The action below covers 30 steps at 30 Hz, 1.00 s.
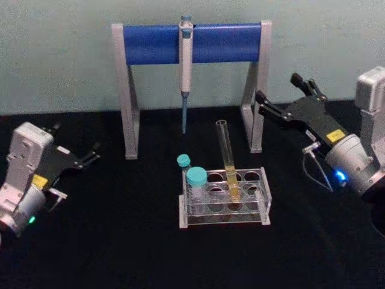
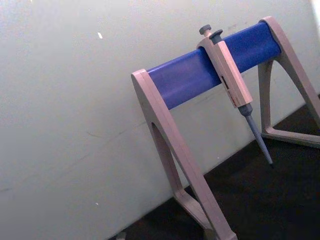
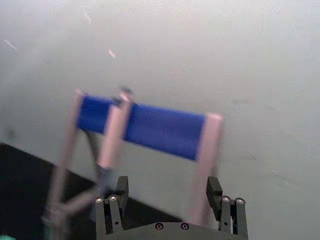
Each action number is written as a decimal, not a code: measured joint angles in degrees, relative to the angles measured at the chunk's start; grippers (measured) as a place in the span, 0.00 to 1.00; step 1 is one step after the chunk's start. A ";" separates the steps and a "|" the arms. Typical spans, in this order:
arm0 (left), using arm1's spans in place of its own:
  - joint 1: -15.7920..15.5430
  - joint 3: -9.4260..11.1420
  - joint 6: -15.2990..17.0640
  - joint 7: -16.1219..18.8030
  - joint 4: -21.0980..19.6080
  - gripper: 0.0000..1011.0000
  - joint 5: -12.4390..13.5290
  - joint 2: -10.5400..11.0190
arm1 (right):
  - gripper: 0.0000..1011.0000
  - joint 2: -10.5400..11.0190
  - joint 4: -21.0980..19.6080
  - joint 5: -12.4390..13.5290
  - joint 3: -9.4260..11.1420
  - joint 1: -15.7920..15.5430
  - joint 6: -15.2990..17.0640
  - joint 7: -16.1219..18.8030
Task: Pick up the test tube from the test tube rack, shake it, then place it back into the test tube rack.
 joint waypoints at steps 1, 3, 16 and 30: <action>0.00 0.00 0.00 0.00 0.00 0.99 0.00 0.00 | 0.99 -0.22 -0.11 -2.52 -0.14 -0.21 1.29 -2.81; 0.00 0.00 0.00 0.00 0.00 0.99 0.00 0.00 | 0.99 -0.50 -0.03 -4.44 -0.31 -0.38 2.80 -4.93; 0.00 0.00 0.00 0.00 0.00 0.99 0.00 0.00 | 0.99 -3.10 4.61 -9.98 -0.50 -1.80 12.49 -11.76; 0.00 0.00 0.00 0.00 0.00 0.99 0.00 0.00 | 0.99 -4.13 6.10 -10.54 0.41 -2.27 13.93 -12.33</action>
